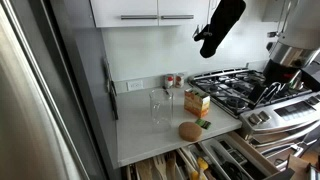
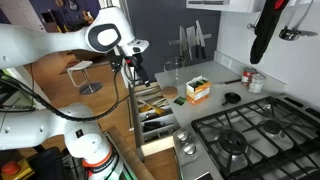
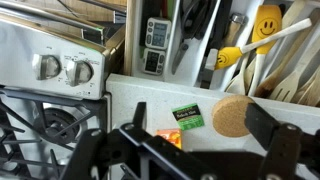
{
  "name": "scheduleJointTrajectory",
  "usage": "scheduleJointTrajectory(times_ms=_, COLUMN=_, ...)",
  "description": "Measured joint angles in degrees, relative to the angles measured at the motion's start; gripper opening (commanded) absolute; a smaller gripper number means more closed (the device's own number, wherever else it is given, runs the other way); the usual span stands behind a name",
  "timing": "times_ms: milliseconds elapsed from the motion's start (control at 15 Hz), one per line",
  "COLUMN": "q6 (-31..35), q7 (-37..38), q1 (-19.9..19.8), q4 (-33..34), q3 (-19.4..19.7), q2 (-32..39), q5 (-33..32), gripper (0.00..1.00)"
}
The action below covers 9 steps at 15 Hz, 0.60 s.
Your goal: Put the brown lid on the transparent jar
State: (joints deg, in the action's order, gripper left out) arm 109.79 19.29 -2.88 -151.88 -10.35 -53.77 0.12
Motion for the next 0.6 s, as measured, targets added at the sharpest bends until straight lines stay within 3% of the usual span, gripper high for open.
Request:
scheduleJointTrajectory(times_ms=400, q6=0.0, q7=0.0, q1=0.0, q4=0.0, q3=0.1, q2=0.1, q5=0.3, gripper=1.00)
scheduleJointTrajectory(times_ms=600, q6=4.1, q7=-0.1, q1=0.8, q4=-2.0, q3=2.0, q2=2.0, q5=6.8, gripper=1.00)
